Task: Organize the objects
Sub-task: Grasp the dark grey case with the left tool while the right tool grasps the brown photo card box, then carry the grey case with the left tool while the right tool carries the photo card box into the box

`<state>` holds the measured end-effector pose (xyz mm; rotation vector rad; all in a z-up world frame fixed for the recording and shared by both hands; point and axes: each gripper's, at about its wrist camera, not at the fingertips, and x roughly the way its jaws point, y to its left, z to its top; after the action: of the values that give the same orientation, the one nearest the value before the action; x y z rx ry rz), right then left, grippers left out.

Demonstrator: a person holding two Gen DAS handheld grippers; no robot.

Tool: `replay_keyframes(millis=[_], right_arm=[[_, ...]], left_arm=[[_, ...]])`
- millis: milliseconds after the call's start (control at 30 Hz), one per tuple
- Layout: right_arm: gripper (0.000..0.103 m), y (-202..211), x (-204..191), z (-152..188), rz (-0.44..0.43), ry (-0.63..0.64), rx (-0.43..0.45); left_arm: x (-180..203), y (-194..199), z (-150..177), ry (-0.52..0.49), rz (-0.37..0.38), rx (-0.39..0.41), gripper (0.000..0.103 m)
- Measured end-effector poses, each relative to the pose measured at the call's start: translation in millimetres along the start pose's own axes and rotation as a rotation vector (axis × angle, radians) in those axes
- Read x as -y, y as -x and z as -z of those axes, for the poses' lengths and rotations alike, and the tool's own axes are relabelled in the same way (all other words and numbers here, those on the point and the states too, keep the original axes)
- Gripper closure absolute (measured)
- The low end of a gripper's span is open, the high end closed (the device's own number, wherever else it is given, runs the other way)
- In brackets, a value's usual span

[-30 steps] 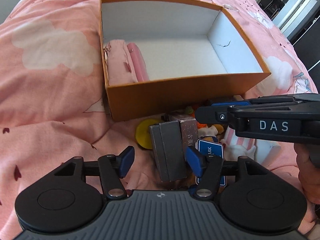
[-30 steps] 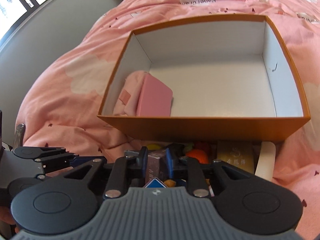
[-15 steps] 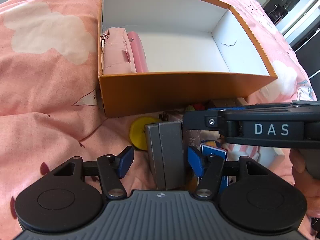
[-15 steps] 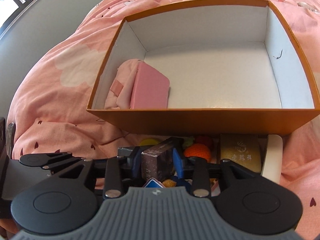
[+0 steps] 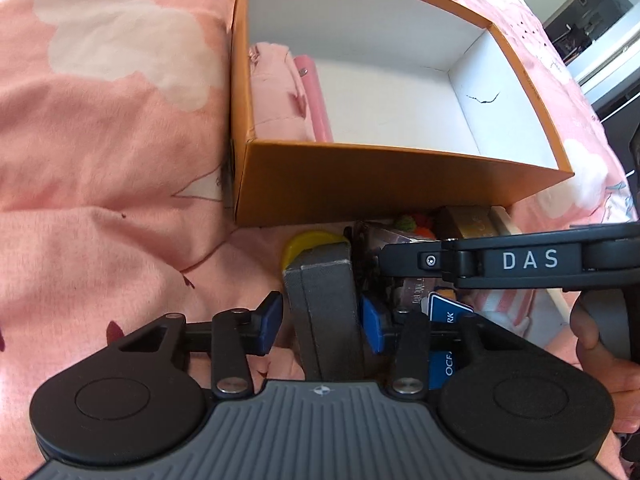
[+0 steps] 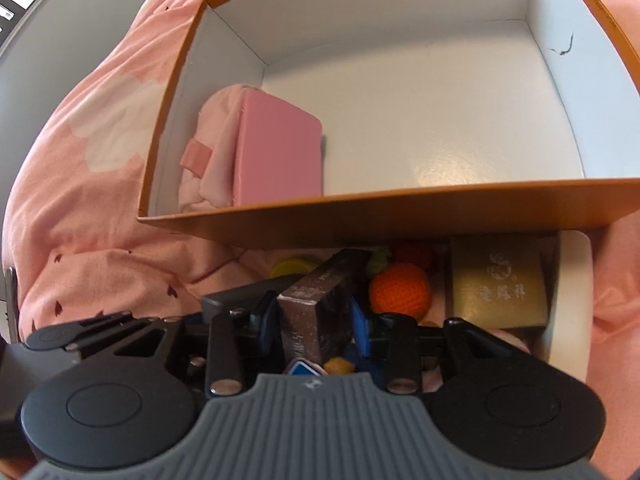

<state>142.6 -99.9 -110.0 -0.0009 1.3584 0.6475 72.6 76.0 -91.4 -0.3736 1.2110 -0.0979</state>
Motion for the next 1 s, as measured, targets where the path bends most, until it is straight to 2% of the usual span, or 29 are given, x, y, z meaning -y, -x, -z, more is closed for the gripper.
replay_keyframes(millis=[200, 433, 700, 1000], right_arm=[[0.062, -11, -7, 0, 0.038, 0.042, -0.030], [0.073, 0, -5, 7, 0.017, 0.042, -0.003], [0.079, 41, -9, 10, -0.035, 0.076, 0.077], [0.079, 99, -13, 8, -0.095, 0.125, 0.148]], left_arm=[[0, -1, 2, -0.006, 0.019, -0.011, 0.062], [-1, 8, 3, -0.002, 0.031, 0.006, 0.064], [3, 41, -3, -0.037, 0.039, 0.063, 0.064], [20, 86, -16, -0.080, 0.080, 0.151, 0.064]])
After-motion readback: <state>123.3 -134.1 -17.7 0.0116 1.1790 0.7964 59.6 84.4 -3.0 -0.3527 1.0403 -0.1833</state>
